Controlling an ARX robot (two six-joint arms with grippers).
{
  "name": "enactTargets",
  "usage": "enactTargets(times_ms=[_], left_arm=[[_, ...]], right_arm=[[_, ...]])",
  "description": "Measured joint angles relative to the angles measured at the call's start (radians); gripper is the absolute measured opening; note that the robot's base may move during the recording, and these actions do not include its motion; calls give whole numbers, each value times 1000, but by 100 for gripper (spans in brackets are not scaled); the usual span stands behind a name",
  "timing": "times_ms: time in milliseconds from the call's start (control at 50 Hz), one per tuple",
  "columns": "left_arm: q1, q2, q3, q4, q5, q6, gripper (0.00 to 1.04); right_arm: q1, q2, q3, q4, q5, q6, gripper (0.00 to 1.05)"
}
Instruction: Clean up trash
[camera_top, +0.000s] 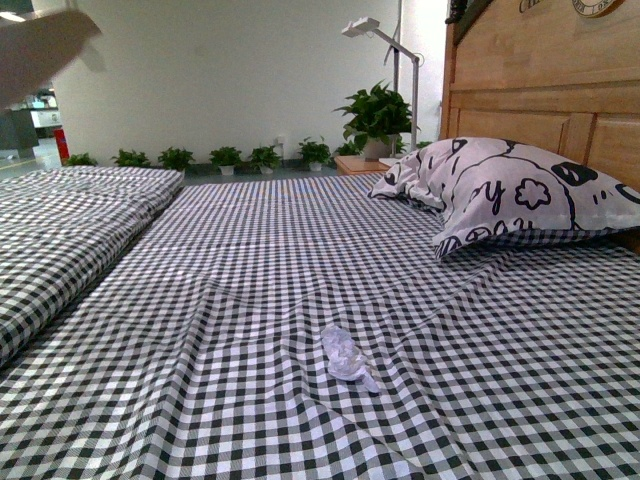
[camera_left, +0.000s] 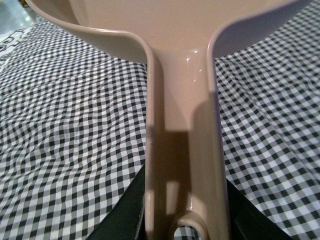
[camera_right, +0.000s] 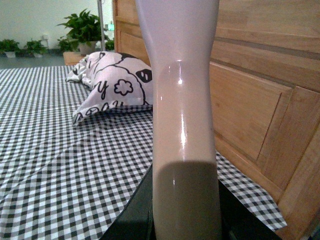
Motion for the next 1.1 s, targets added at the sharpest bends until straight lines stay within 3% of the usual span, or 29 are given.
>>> enactTargets(times_ms=[220,360,639,1099], left_arm=[[-48,122,24,-76,108,216,25],[-138,206,38,-103,118,357,25],[-310,369,130,-193,98,443,25],[-299,481,196,-345,73,604,25]], right_arm=[[0,0,0,0,0,0,18],[0,0,0,0,0,0,18],[0,0,0,0,0,0,18],[0,0,0,0,0,0,18]])
